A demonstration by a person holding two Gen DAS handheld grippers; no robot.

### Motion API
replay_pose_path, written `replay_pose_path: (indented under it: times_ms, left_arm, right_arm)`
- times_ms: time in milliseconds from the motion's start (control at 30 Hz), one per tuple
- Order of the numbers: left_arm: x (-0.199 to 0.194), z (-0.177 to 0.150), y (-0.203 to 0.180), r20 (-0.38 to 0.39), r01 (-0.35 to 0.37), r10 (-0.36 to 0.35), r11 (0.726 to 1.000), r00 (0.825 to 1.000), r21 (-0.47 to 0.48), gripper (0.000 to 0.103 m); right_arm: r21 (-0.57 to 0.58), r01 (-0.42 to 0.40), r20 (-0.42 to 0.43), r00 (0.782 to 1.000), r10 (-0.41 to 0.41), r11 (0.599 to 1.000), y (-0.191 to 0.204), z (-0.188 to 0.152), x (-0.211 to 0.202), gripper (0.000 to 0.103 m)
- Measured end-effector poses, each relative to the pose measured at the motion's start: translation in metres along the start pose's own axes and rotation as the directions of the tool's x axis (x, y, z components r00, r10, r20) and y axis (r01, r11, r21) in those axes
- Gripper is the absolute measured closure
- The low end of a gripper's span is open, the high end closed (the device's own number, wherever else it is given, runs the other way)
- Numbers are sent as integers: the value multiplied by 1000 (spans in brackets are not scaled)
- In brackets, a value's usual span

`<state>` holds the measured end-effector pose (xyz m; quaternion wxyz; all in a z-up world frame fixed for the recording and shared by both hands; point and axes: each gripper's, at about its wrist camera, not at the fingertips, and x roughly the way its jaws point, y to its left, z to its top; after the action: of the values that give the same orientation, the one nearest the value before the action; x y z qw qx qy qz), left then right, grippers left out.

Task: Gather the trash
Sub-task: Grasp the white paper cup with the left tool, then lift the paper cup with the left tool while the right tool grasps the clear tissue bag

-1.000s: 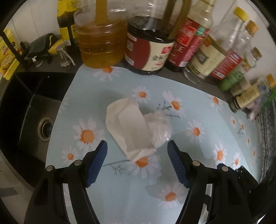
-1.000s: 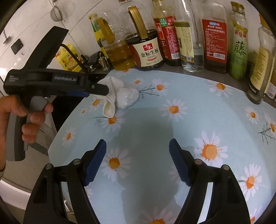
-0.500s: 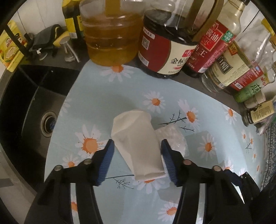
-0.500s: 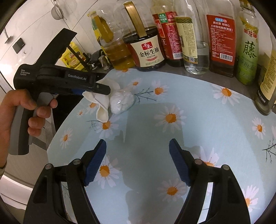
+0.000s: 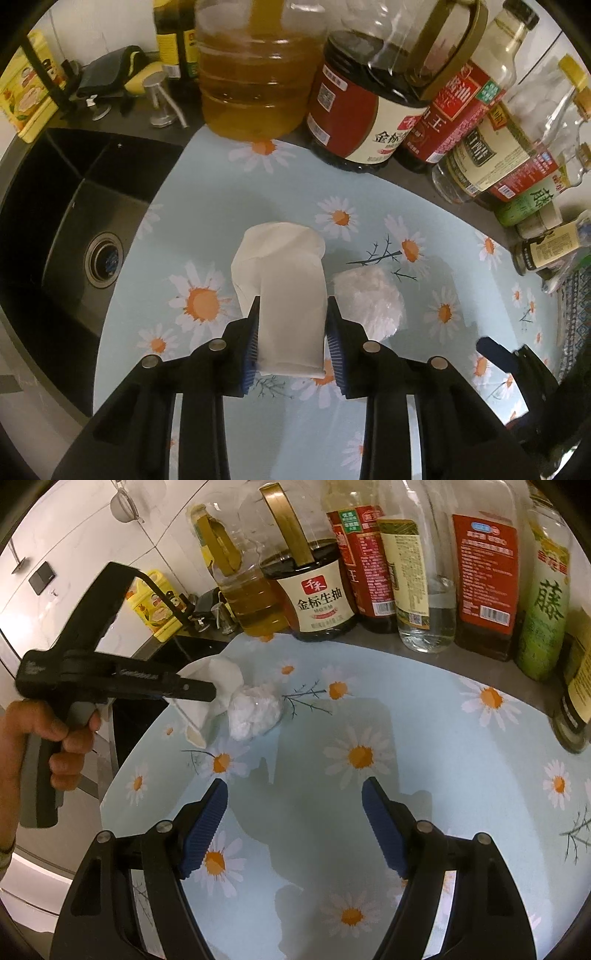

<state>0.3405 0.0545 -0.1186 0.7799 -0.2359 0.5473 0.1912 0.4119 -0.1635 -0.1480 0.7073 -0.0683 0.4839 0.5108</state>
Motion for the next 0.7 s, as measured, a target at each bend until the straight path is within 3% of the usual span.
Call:
replay_pose_path:
  times_ms: [467, 700]
  left_arm:
    - [-37, -47, 27, 50, 16, -14, 999, 999, -40, 72]
    - [-56, -72, 42, 95, 29, -23, 997, 995, -67, 72]
  right_arm:
    - [-119, -33, -44, 999, 28, 992, 26, 27, 28, 28]
    - [-157, -13, -64, 998, 3, 987, 34, 42, 47, 28]
